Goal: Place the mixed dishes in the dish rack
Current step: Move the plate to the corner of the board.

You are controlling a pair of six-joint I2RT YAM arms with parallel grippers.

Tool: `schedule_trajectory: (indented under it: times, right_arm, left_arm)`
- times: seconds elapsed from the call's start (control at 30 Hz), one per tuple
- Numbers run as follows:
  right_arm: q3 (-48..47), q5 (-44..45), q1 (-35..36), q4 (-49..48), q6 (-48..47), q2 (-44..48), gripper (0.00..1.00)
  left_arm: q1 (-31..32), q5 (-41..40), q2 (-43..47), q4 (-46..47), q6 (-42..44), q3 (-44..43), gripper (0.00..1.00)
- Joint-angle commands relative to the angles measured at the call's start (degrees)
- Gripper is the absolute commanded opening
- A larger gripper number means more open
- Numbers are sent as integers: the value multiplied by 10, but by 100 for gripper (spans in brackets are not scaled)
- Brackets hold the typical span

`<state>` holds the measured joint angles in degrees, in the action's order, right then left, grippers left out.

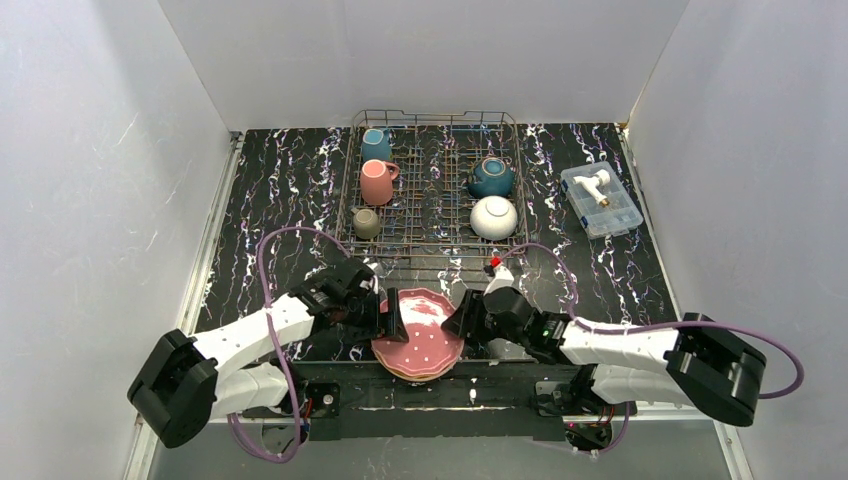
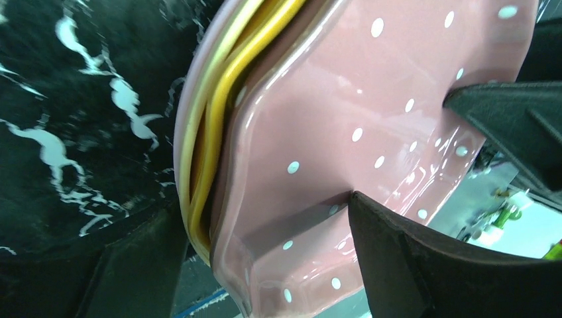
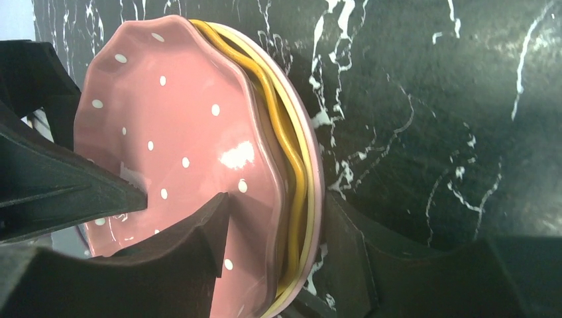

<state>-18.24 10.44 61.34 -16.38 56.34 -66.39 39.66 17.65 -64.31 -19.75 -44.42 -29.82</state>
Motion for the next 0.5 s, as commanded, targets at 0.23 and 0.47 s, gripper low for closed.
schedule_trajectory:
  times: [0.23, 0.47]
  right_arm:
    - [59, -47, 19, 46, 13, 118, 41]
    - [81, -54, 23, 91, 24, 180, 41]
  left_arm:
    - [127, 46, 6, 19, -26, -34, 79]
    - [193, 18, -19, 28, -50, -49, 80]
